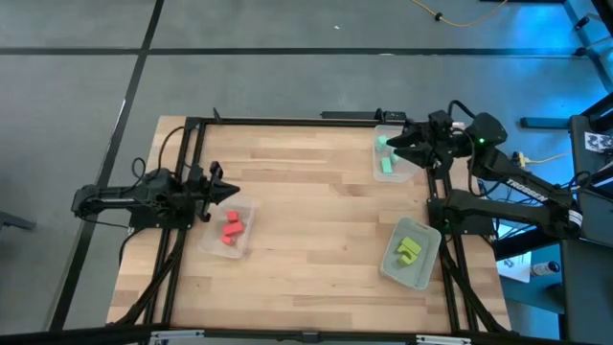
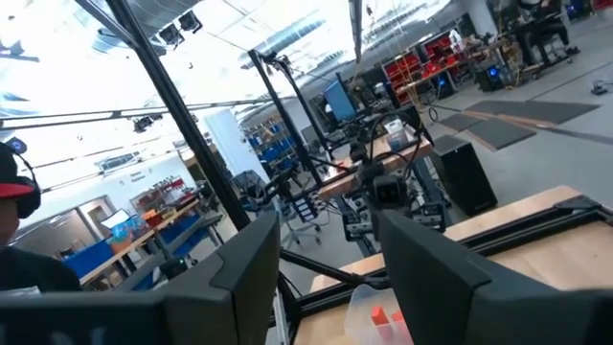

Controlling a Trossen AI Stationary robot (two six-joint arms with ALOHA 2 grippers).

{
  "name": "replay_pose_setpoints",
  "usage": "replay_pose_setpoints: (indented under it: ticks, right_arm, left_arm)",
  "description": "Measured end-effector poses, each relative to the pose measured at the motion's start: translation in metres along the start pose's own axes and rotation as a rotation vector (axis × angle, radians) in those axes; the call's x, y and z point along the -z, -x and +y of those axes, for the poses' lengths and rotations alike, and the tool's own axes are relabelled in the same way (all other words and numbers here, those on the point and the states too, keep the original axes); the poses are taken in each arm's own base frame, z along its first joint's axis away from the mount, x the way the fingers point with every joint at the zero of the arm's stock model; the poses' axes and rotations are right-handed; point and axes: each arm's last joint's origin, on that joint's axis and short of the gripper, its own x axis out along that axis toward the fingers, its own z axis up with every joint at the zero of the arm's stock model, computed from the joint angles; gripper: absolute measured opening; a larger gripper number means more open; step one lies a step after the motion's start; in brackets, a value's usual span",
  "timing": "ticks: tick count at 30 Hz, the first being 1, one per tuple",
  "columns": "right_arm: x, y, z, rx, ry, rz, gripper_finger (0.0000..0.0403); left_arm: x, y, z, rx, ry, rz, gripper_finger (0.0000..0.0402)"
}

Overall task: Sort & place blocks by color
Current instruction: Return to Home Position

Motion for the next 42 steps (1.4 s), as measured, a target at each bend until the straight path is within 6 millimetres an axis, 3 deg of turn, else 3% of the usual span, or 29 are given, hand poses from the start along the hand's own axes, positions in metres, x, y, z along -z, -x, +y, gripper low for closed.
replay_pose_setpoints:
  ticks: [9, 19, 22, 24, 27, 28, 35, 42]
  right_arm:
    - [-0.001, 0.001, -0.001, 0.041, 0.003, -0.031, 0.0184]
    - [0.000, 0.001, -0.001, 0.049, -0.007, -0.023, 0.0179]
    - [0.002, 0.000, -0.002, 0.054, -0.016, -0.005, 0.0147]
    - [0.006, -0.001, -0.002, 0.047, -0.005, 0.019, 0.0102]
    - [0.017, -0.001, -0.001, 0.024, 0.048, 0.057, 0.0022]
    - [0.022, 0.000, 0.000, 0.017, 0.055, 0.062, 0.0014]
    - [0.068, 0.013, 0.000, -0.025, 0.065, 0.044, 0.0003]
    - [0.104, 0.043, 0.000, -0.078, 0.075, 0.008, 0.0002]
  left_arm:
    - [0.005, 0.000, 0.000, 0.017, -0.012, 0.052, 0.0000]
    - [-0.005, 0.000, -0.006, 0.060, -0.025, -0.053, 0.0000]
    - [-0.005, 0.000, -0.006, 0.056, -0.001, -0.055, 0.0000]
    - [-0.005, 0.000, -0.006, 0.054, -0.002, -0.057, 0.0000]
    - [-0.005, 0.000, -0.006, 0.054, -0.007, -0.056, 0.0000]
    - [-0.005, 0.000, -0.006, 0.054, -0.008, -0.056, 0.0000]
    - [-0.005, 0.000, -0.006, 0.055, -0.008, -0.056, 0.0000]
    - [-0.005, 0.000, -0.006, 0.055, -0.008, -0.055, 0.0000]
